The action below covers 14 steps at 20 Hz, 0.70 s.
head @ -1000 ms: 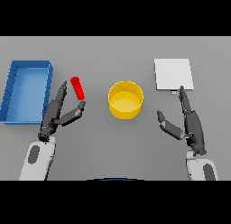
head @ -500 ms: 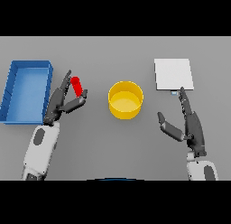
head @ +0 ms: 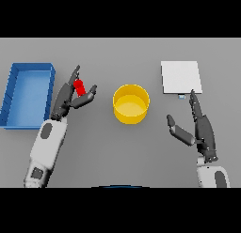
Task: Pick up the red beaker and tilt it to pour out 1 green nut into yellow bowl. Pick up the yellow bowl and place it on the metallic measuring scale.
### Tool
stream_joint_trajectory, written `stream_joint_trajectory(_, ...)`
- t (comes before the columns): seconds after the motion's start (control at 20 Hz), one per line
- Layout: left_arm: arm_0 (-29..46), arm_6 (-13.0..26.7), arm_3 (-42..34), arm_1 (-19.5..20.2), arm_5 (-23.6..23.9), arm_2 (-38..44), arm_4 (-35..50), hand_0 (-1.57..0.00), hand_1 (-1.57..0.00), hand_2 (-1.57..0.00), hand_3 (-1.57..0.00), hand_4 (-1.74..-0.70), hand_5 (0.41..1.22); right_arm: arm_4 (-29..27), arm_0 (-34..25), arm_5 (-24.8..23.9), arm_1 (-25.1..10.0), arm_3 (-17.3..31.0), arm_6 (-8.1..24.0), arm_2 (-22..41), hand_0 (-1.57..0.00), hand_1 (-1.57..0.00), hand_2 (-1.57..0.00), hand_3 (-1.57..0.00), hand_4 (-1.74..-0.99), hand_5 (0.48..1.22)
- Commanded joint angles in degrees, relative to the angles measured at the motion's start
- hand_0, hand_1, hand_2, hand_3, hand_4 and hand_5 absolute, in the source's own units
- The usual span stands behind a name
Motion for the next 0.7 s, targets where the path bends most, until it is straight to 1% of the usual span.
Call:
stream_joint_trajectory(0.0, -0.56, -1.13, 1.36, -0.03, 0.03, 0.45, 0.2, 0.0, 0.0, 0.0, 0.0, -1.32, 0.692, 0.52, 0.93, -0.03, 0.06, -0.48, -0.85, 0.47, 0.0, 0.0, 0.0, 0.0, -1.264, 0.64)
stream_joint_trajectory(0.05, -1.4, -1.54, 2.36, -0.46, 0.09, 0.6, 0.33, 0.0, 0.0, 0.0, 0.0, -1.33, 0.695, 0.53, 0.57, 0.03, -0.03, -0.13, -0.2, 0.36, 0.0, 0.0, 0.0, 0.0, -1.264, 0.64)
stream_joint_trajectory(0.15, -2.54, -2.62, 4.45, -0.8, 0.57, 1.6, 0.86, 0.0, 0.0, 0.0, 0.0, -1.35, 0.704, 0.48, 0.71, -0.12, 0.05, -0.46, -1.03, 0.35, 0.0, 0.0, 0.0, 0.0, -1.261, 0.641)
stream_joint_trajectory(0.2, -3.41, -3.08, 5.07, -1.46, 0.94, 2.28, 1.58, 0.0, -0.03, -0.07, -0.03, -1.38, 0.724, 0.82, 0.22, -0.26, 0.42, -0.04, -0.33, 0.66, 0.0, 0.0, 0.0, 0.0, -1.259, 0.642)
stream_joint_trajectory(0.25, -3.9, -3.68, 6.15, -1.78, 1.59, 3.12, 2.06, -0.12, -0.15, -0.18, -0.12, -1.41, 0.75, 0.91, -0.21, -0.44, 0.44, 0.08, -0.14, 0.57, 0.0, 0.0, 0.0, 0.0, -1.26, 0.642)
stream_joint_trajectory(0.3, -3.72, -3.62, 6.52, -2.41, 2.0, 3.57, 2.56, -0.29, -0.33, -0.36, -0.29, -1.45, 0.783, 1.03, -0.27, -0.46, 0.36, 0.65, 0.0, 0.5, 0.0, 0.0, 0.0, 0.0, -1.258, 0.644)
stream_joint_trajectory(0.35, -4.37, -2.67, 6.79, -2.5, 2.84, 3.96, 2.57, -0.44, -0.48, -0.52, -0.55, -1.45, 0.871, 1.05, -0.05, -0.55, 0.1, 0.28, -0.43, 0.33, 0.0, 0.0, 0.0, 0.0, -1.257, 0.645)
stream_joint_trajectory(0.4, -4.83, -2.49, 7.17, -2.28, 3.49, 3.72, 1.81, -0.66, -0.7, -0.73, -0.72, -1.5, 0.941, 1.15, 0.42, -0.67, -0.02, 0.65, -1.08, 0.17, 0.0, 0.0, 0.0, 0.0, -1.255, 0.644)
stream_joint_trajectory(0.45, -5.49, -3.03, 7.97, -2.58, 3.76, 3.51, 1.2, -0.84, -0.87, -0.9, -0.84, -1.54, 0.997, 0.64, -0.06, -0.4, -0.3, 0.58, -0.57, -0.17, 0.0, 0.0, 0.0, 0.0, -1.256, 0.646)
stream_joint_trajectory(0.5, -5.78, -3.54, 8.36, -2.16, 3.44, 3.33, 0.72, -0.99, -1.01, -1.03, -0.93, -1.57, 1.042, 0.6, 0.63, -0.29, -0.18, 0.87, -1.28, -0.06, 0.0, 0.0, 0.0, 0.0, -1.254, 0.645)
stream_joint_trajectory(0.55, -5.32, -3.61, 7.65, -1.92, 2.64, 2.59, 0.54, -1.11, -1.12, -1.14, -0.97, -1.6, 1.078, 0.86, 0.55, -0.57, 0.37, 0.6, -1.22, 0.32, 0.0, 0.0, 0.0, 0.0, -1.252, 0.644)
stream_joint_trajectory(0.6, -4.95, -4.5, 7.61, -1.84, 2.75, 1.97, -0.09, -1.2, -1.21, -1.23, -1.09, -1.57, 1.106, 1.06, 0.4, -0.62, 0.38, 0.15, -0.68, 0.48, 0.0, 0.0, 0.0, 0.0, -1.25, 0.643)
stream_joint_trajectory(0.65, -5.13, -3.43, 7.45, -1.9, 2.62, 1.92, -0.25, -1.27, -1.29, -1.3, -1.19, -1.54, 1.129, 0.75, 0.1, -0.66, 0.74, 0.85, -0.57, 0.37, 0.0, 0.0, 0.0, 0.0, -1.254, 0.644)
